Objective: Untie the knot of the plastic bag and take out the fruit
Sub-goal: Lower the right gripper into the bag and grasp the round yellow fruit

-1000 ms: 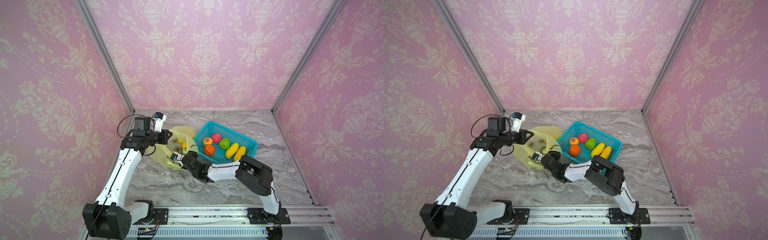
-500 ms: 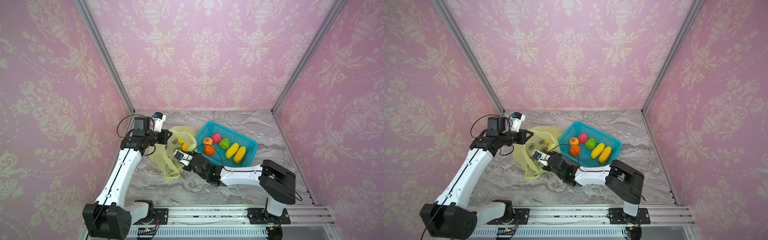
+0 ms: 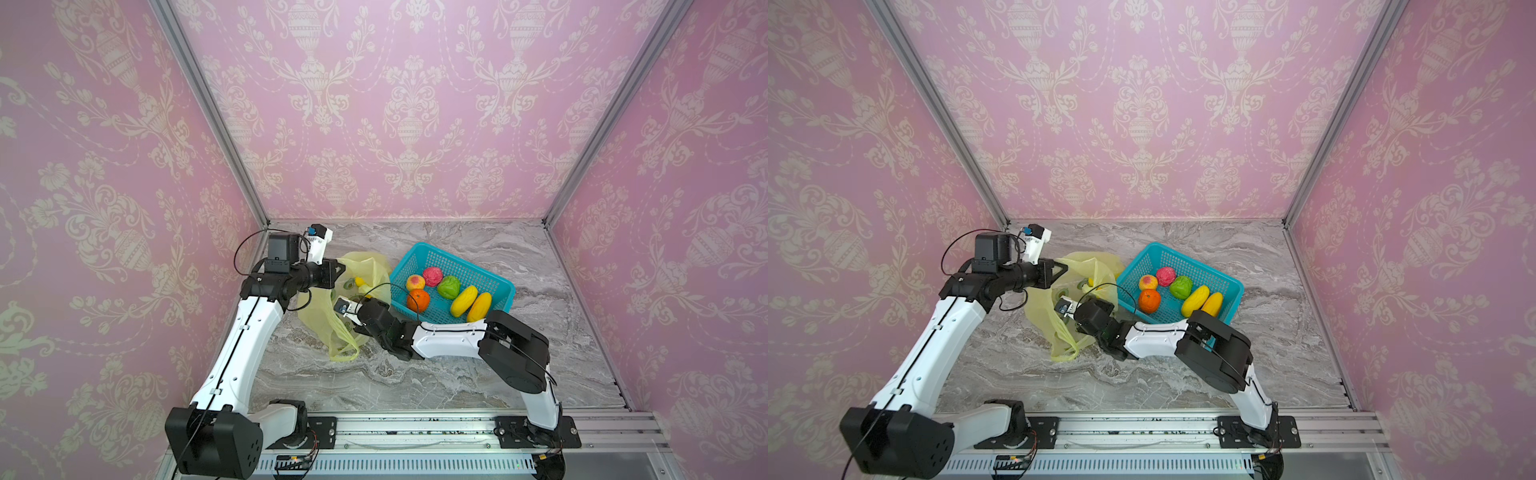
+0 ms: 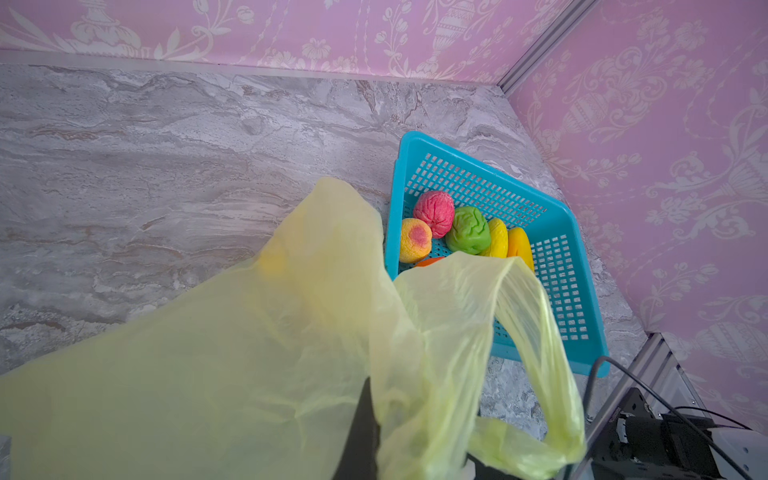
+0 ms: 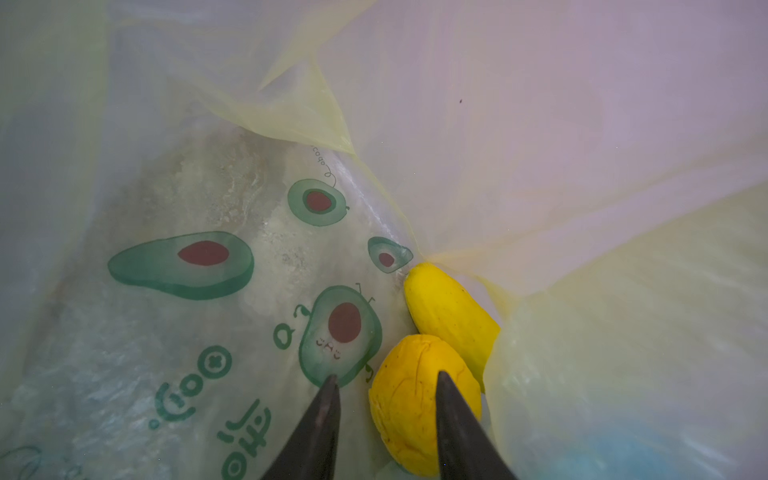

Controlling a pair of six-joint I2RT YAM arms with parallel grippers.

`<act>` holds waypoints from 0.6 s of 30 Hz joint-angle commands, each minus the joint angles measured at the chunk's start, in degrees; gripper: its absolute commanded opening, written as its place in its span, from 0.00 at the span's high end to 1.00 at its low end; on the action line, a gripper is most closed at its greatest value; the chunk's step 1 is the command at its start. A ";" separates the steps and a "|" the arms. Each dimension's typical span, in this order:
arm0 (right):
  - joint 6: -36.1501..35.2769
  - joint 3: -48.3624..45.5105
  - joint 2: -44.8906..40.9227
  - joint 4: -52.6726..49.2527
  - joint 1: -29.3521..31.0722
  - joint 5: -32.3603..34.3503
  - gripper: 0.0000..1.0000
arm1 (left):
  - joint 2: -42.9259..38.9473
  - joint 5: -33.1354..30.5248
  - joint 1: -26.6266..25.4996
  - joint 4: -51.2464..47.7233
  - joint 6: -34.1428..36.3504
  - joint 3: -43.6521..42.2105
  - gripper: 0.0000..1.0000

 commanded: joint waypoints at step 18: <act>2.59 17.65 12.70 -16.36 -3.19 15.41 0.13 | -1.73 2.71 0.59 0.67 -0.24 0.74 1.00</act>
